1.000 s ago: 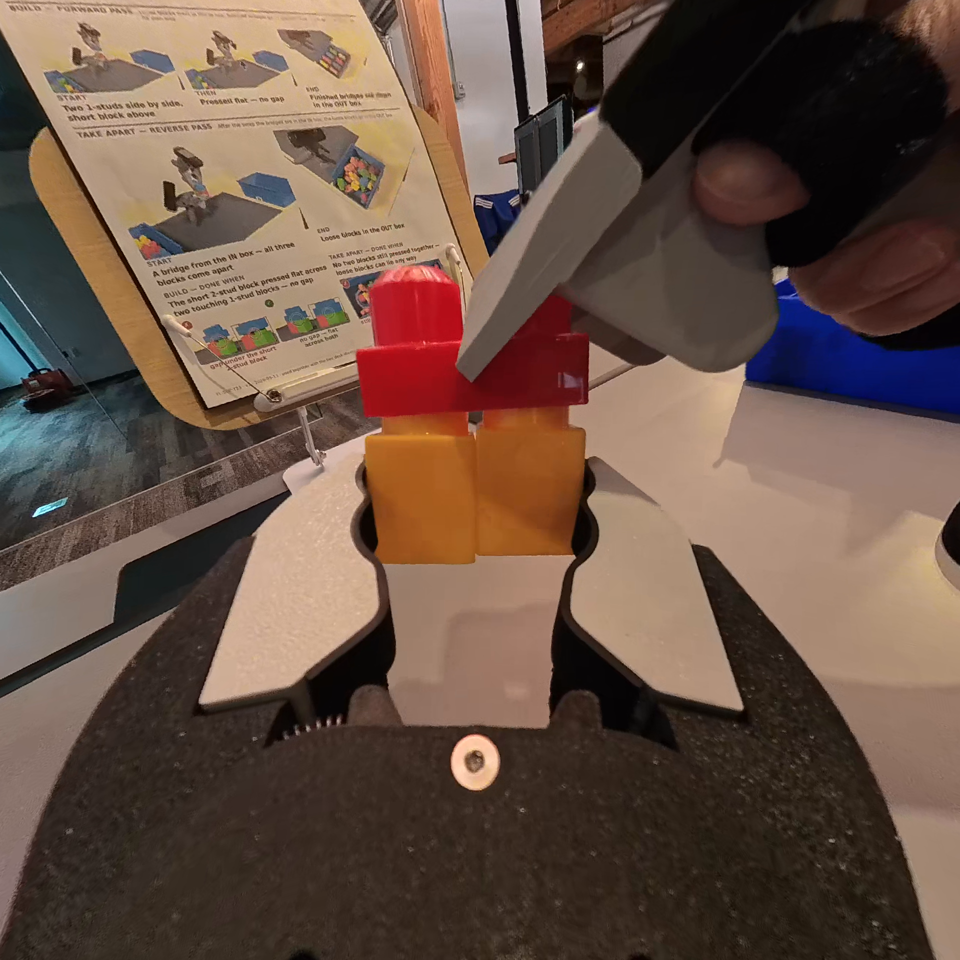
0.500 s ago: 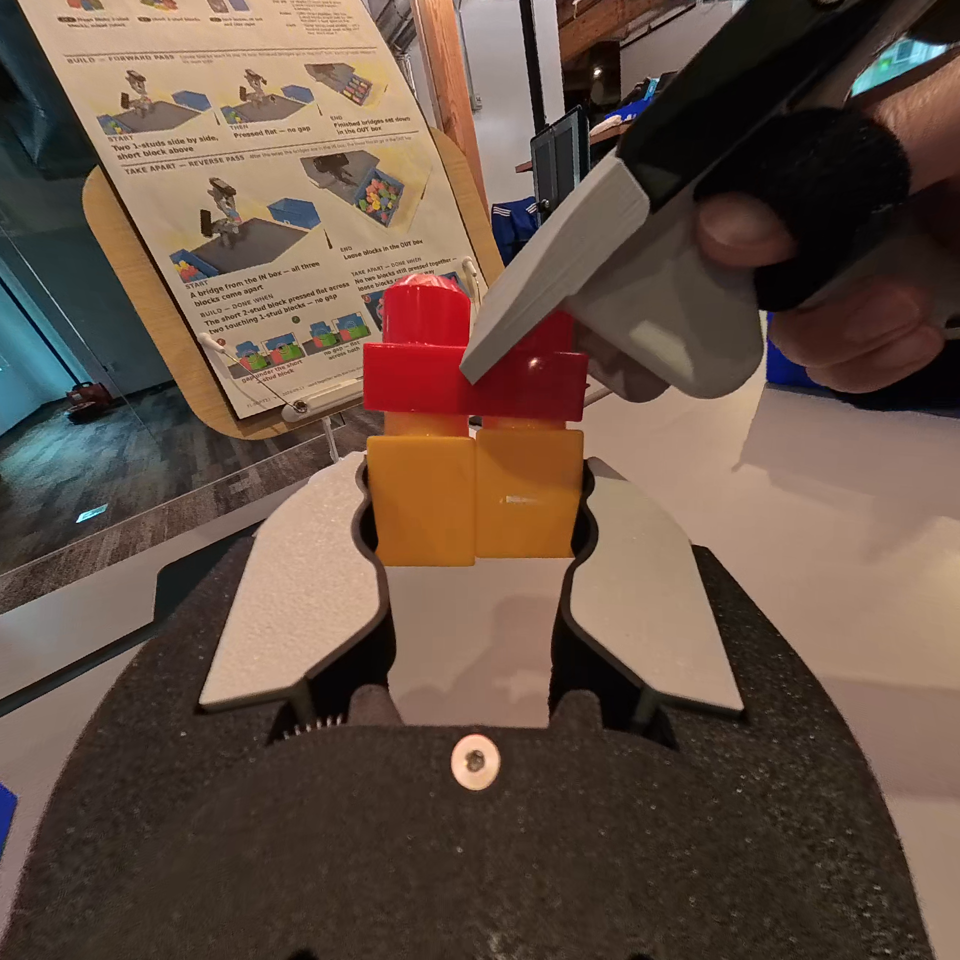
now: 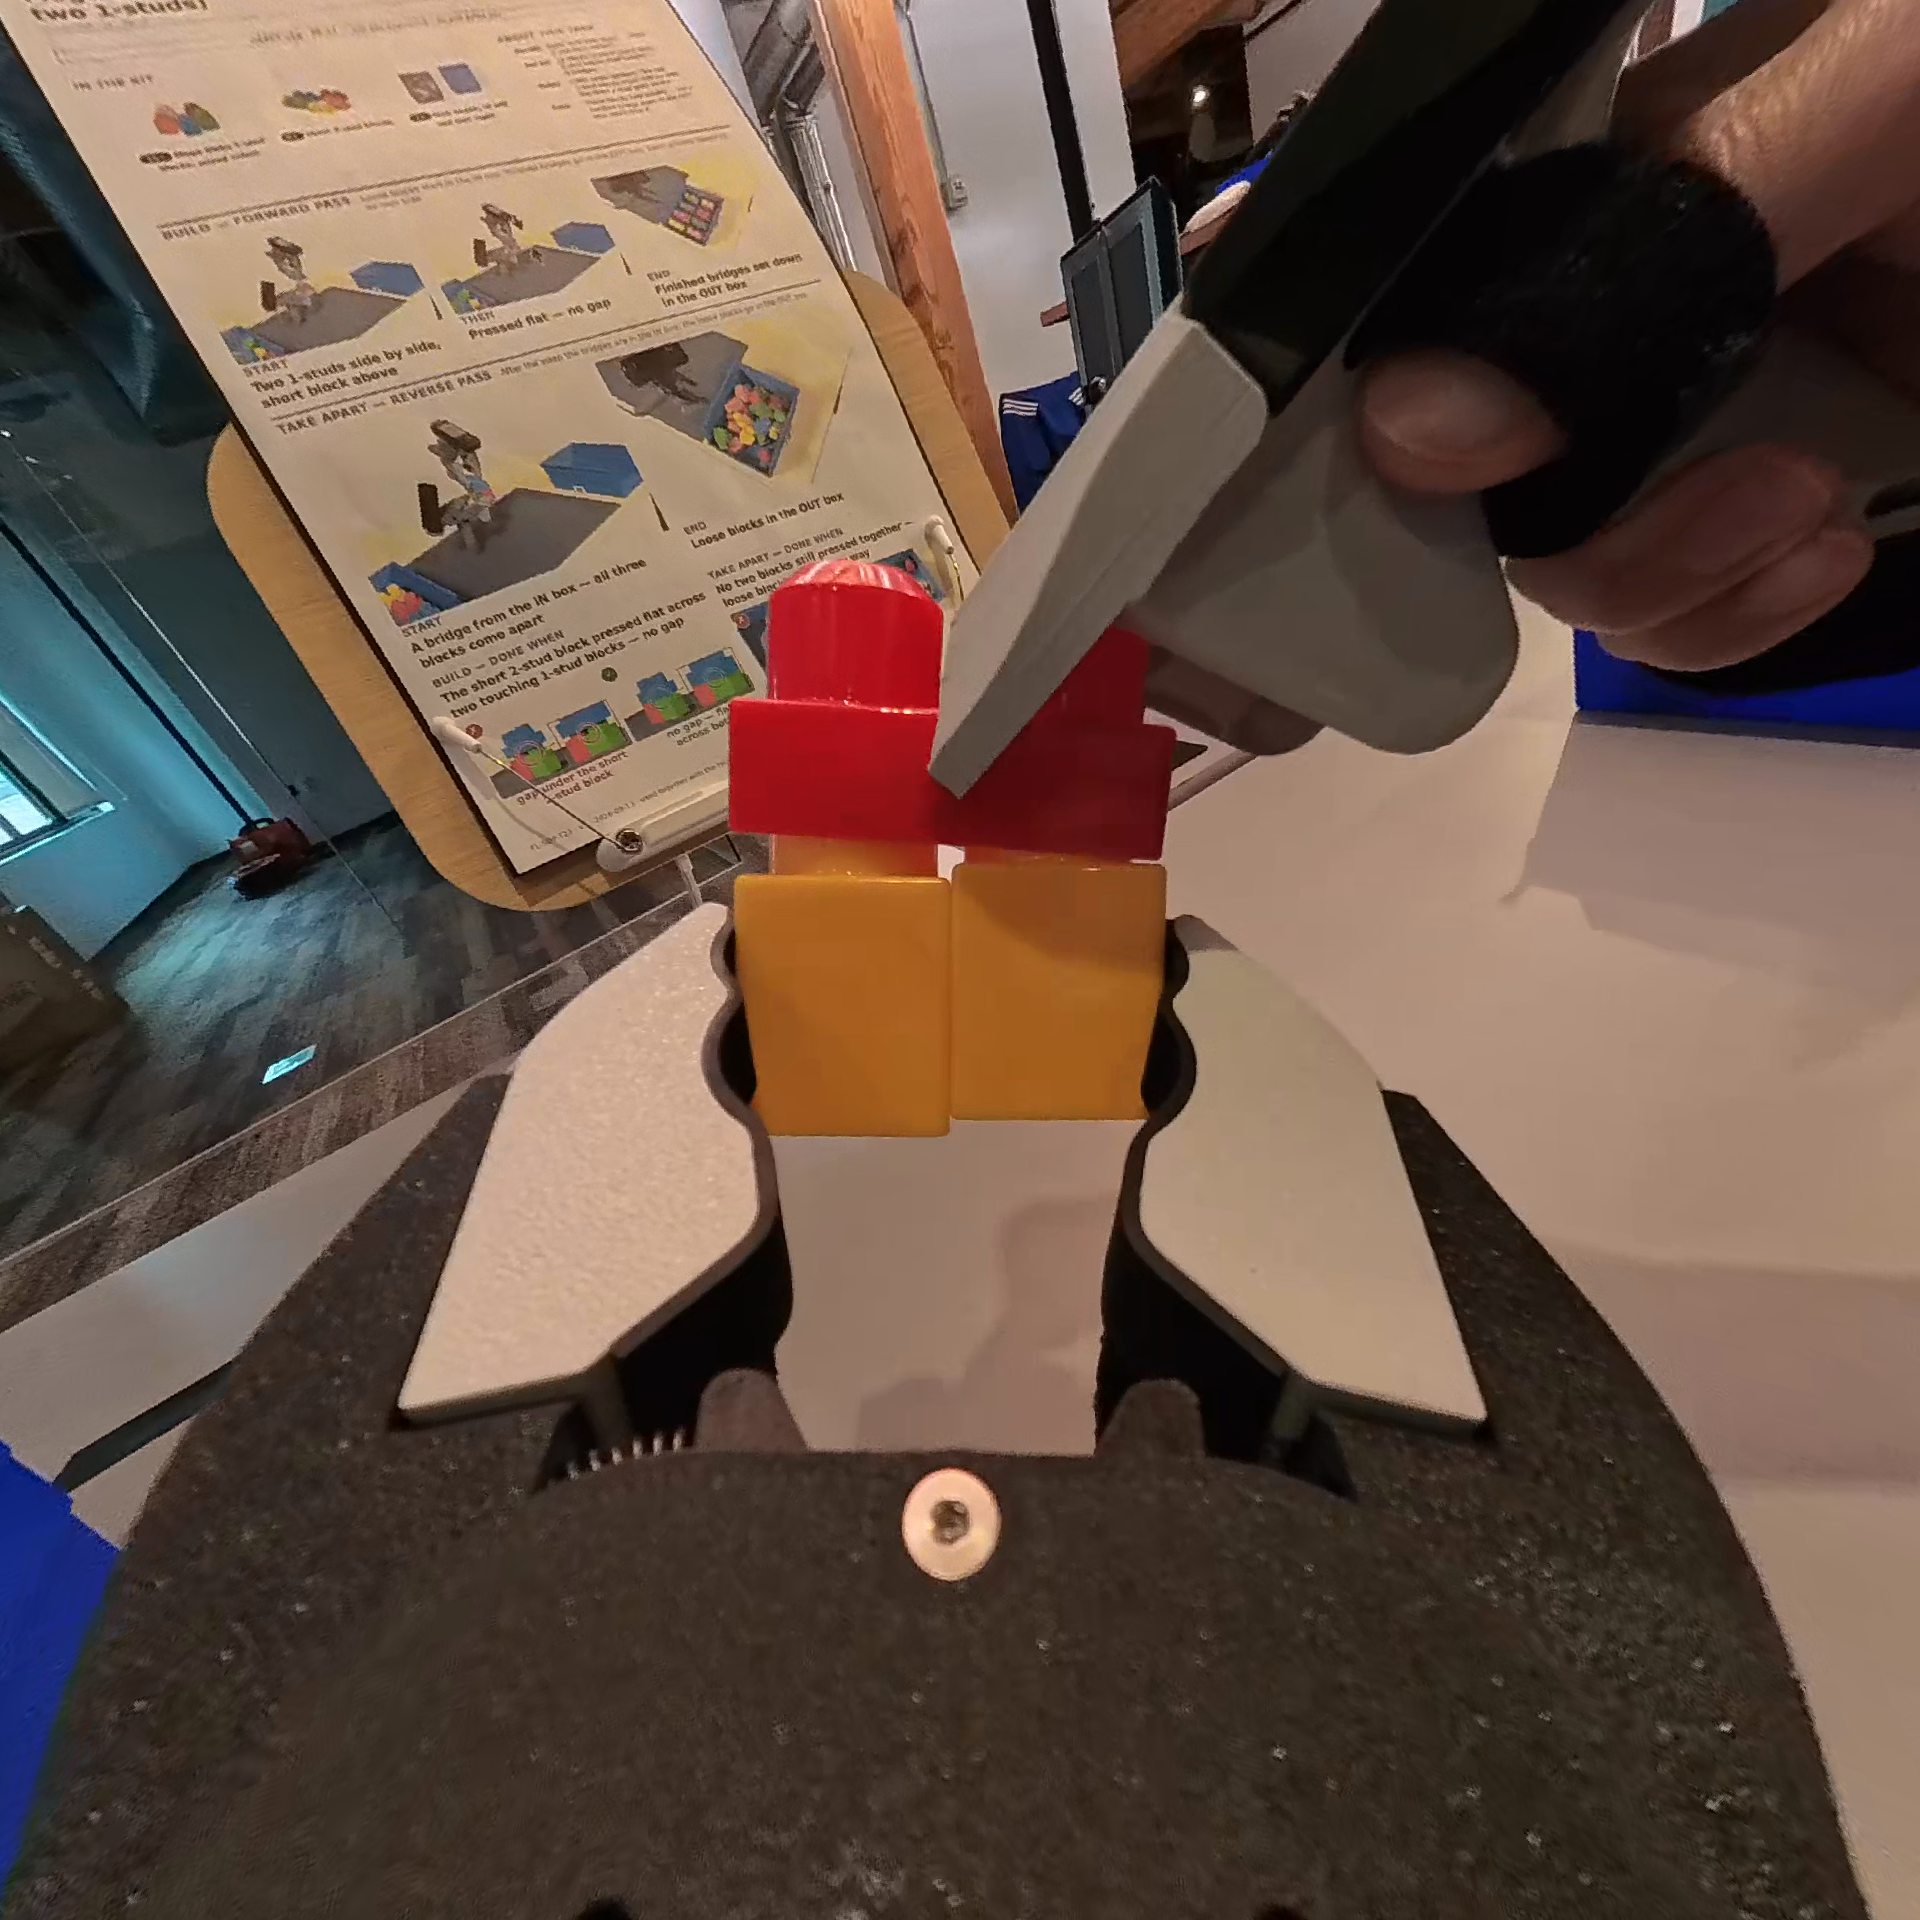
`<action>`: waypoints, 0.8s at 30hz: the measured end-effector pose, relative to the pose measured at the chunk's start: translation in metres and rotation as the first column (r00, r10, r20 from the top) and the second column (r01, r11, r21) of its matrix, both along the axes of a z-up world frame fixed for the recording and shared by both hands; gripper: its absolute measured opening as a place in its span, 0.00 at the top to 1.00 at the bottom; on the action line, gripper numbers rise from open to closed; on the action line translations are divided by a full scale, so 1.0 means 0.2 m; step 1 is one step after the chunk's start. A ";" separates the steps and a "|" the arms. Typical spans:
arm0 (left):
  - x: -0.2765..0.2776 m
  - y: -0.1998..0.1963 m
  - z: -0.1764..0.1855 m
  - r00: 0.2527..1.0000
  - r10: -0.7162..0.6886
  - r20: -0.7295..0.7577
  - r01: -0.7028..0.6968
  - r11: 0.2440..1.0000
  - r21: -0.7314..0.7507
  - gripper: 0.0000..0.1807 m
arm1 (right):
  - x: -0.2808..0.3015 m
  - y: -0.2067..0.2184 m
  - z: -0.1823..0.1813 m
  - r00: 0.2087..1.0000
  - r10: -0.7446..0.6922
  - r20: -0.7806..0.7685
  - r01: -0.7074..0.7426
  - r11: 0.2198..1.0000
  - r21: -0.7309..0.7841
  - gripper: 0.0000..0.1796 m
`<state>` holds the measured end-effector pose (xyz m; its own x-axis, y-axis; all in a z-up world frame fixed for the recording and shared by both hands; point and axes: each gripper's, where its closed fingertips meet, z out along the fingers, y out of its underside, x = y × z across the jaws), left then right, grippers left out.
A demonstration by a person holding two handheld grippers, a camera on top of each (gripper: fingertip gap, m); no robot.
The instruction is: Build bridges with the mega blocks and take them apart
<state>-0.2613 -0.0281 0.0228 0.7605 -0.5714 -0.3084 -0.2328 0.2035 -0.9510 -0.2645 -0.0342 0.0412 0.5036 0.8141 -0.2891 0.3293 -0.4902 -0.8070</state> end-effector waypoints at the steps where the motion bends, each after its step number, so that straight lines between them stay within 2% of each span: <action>1: 0.00 0.00 0.00 1.000 0.001 0.000 -0.001 1.000 0.006 0.59 | 0.00 0.00 0.00 1.000 0.000 0.000 0.000 1.000 0.009 0.82; 4: 0.00 0.00 0.04 1.000 -0.003 0.011 0.003 1.000 0.021 0.59 | 0.00 0.01 0.04 0.999 -0.006 -0.034 0.008 0.999 0.050 0.82; 6: 0.01 -0.01 0.05 1.000 -0.002 -0.015 0.003 0.999 0.046 0.59 | 0.02 -0.01 0.05 0.999 0.014 -0.031 -0.013 1.000 0.025 0.82; 10: 0.03 -0.03 0.04 0.999 -0.011 -0.033 0.012 0.998 0.054 0.59 | 0.06 0.01 0.07 0.999 0.005 -0.044 -0.005 1.000 0.011 0.77; 16: 0.07 -0.04 0.01 0.992 0.000 -0.125 0.010 0.997 0.080 0.59 | 0.05 0.00 0.02 1.000 0.022 0.019 -0.023 0.999 0.023 0.79; 24: 0.11 -0.08 0.01 0.987 -0.013 -0.158 0.031 0.993 0.112 0.59 | 0.08 -0.04 0.01 0.997 0.080 -0.003 -0.080 0.996 -0.034 0.81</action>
